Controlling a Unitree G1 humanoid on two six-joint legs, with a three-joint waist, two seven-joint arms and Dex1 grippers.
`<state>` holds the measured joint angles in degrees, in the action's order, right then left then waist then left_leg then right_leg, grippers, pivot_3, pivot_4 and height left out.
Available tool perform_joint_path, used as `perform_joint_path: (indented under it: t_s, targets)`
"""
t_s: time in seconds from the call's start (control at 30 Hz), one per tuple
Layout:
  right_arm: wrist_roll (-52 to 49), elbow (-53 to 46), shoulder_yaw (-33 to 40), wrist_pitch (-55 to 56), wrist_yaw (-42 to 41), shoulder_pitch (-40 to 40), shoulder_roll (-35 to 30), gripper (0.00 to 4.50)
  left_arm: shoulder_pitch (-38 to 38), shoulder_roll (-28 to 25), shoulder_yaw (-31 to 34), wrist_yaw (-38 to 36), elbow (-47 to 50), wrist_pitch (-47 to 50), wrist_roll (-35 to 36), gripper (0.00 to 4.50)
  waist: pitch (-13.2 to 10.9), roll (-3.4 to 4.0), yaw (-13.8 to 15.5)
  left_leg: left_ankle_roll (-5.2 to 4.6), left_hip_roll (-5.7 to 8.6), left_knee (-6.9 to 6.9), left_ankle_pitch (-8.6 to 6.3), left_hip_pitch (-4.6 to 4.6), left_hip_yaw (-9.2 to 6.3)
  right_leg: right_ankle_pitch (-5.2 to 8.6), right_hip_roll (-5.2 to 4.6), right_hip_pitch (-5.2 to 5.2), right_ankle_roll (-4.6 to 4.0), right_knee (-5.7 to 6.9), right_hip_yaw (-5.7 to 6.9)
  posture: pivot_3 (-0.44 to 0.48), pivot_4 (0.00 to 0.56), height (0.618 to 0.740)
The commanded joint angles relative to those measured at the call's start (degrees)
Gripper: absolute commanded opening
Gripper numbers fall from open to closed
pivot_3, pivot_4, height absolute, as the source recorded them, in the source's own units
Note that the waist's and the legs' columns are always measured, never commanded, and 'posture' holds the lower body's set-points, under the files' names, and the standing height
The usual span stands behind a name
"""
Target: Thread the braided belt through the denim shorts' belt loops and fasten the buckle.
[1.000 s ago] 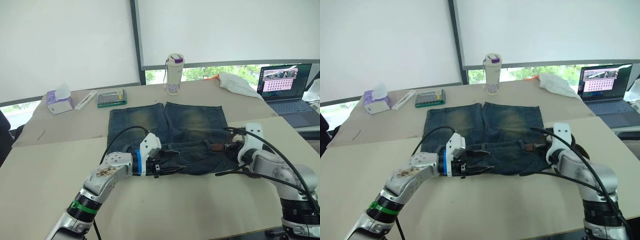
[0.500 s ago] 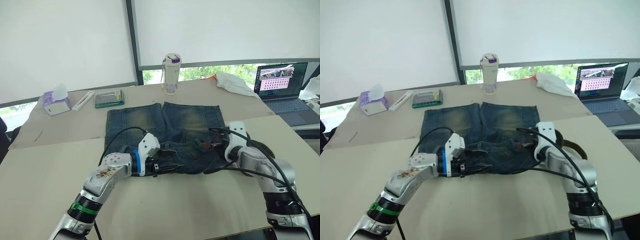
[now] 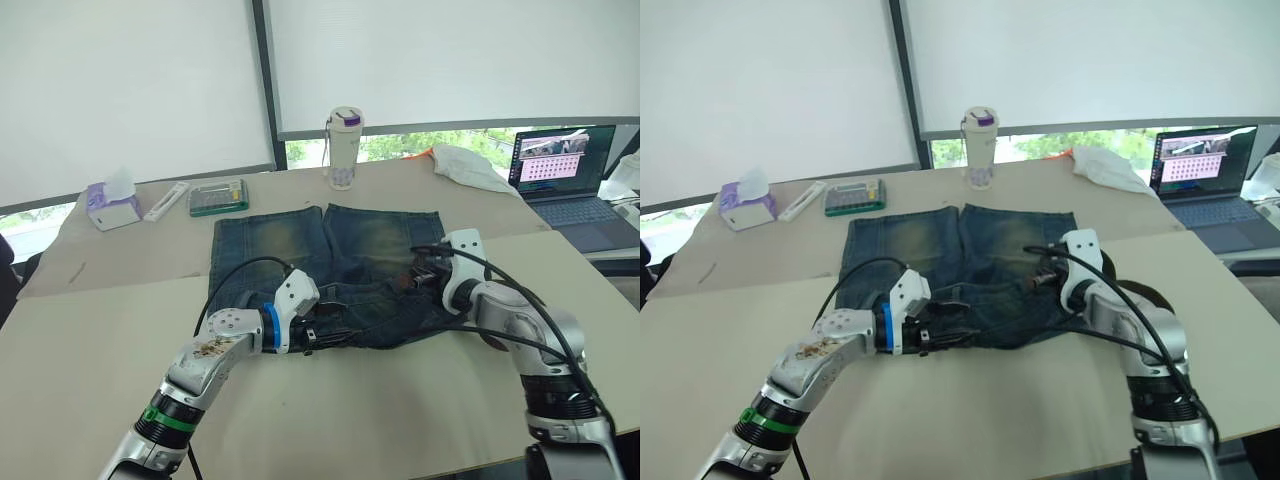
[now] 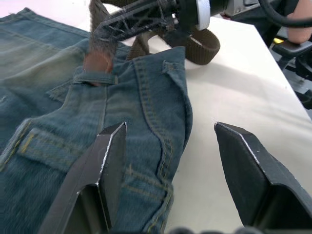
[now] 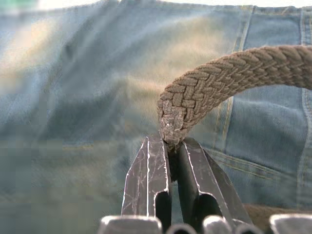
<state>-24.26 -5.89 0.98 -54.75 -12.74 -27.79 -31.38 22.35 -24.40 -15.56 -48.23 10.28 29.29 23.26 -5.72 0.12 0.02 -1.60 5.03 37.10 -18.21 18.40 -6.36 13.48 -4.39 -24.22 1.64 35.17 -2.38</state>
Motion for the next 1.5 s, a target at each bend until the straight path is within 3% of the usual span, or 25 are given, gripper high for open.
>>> perform_joint_path:
  t_s: [0.03,0.33,0.57,0.73,0.9,1.13,1.33,1.5]
  targets:
    - [1.5,0.2,-1.8,1.0,-2.8,0.0,0.7,0.0,0.5,-0.2,0.3,-0.3,0.5,0.7,-0.6,3.05,0.0,0.0,0.0,0.0,0.01,0.01,0.0,0.0,0.01,0.0,-0.01,-0.01,0.0,0.01,-0.01,0.0,0.15,0.74]
    - [6.6,5.7,-3.7,3.5,-5.0,-2.1,2.7,0.0,0.1,-0.6,0.4,-0.3,0.8,2.1,-1.9,3.05,0.0,0.0,-0.7,0.01,-0.07,-0.05,0.0,-0.03,0.02,0.0,0.02,-0.03,0.0,0.06,-0.05,0.0,0.15,0.74]
    - [2.6,4.0,-3.5,1.5,-13.5,-3.3,4.4,0.0,-0.6,-0.5,0.7,0.6,1.1,3.1,-2.3,3.05,0.0,0.0,-0.8,0.02,-0.08,-0.05,0.0,-0.04,0.01,0.0,0.03,-0.04,0.0,0.09,-0.05,0.0,0.15,0.74]
    - [2.3,4.2,-2.5,-0.3,-14.9,-3.5,4.5,0.0,-1.0,-0.3,1.3,1.3,1.3,4.4,-2.3,3.05,0.0,0.0,-0.6,0.01,-0.05,-0.02,0.0,-0.03,0.01,0.0,0.01,-0.03,0.0,0.11,-0.04,0.0,0.15,0.74]
    - [-3.9,3.8,6.0,-6.6,-11.7,-3.1,11.0,0.0,-0.4,3.1,5.5,5.1,0.8,13.4,2.6,3.05,0.0,0.01,-0.7,0.01,-0.06,-0.02,0.0,-0.02,-0.01,-0.01,0.01,-0.04,0.01,0.19,-0.07,0.0,0.15,0.74]
    - [-19.8,-5.5,27.6,-18.5,0.4,-1.2,28.3,0.0,2.3,10.8,15.8,13.1,0.9,28.8,14.1,3.05,0.0,0.04,-0.8,0.02,-0.08,0.01,0.0,-0.01,-0.1,-0.01,0.0,-0.12,0.01,0.63,-0.1,0.0,0.15,0.74]
    - [-27.9,-10.1,33.3,-21.7,6.9,-0.9,33.4,0.0,3.5,13.0,18.4,16.5,-0.3,33.7,17.5,3.05,0.1,0.08,-0.8,0.04,0.0,0.01,0.02,-0.03,-0.1,-0.01,0.0,-0.15,0.02,0.67,-0.03,0.0,0.15,0.74]
    - [-34.3,-10.6,35.7,-21.3,11.4,-1.2,34.5,0.0,5.9,18.0,23.1,21.7,-3.4,38.4,21.7,3.05,0.1,0.1,-0.8,0.05,0.03,0.03,0.02,-0.04,-0.1,0.0,0.0,-0.15,0.02,0.67,-0.01,0.0,0.15,0.74]
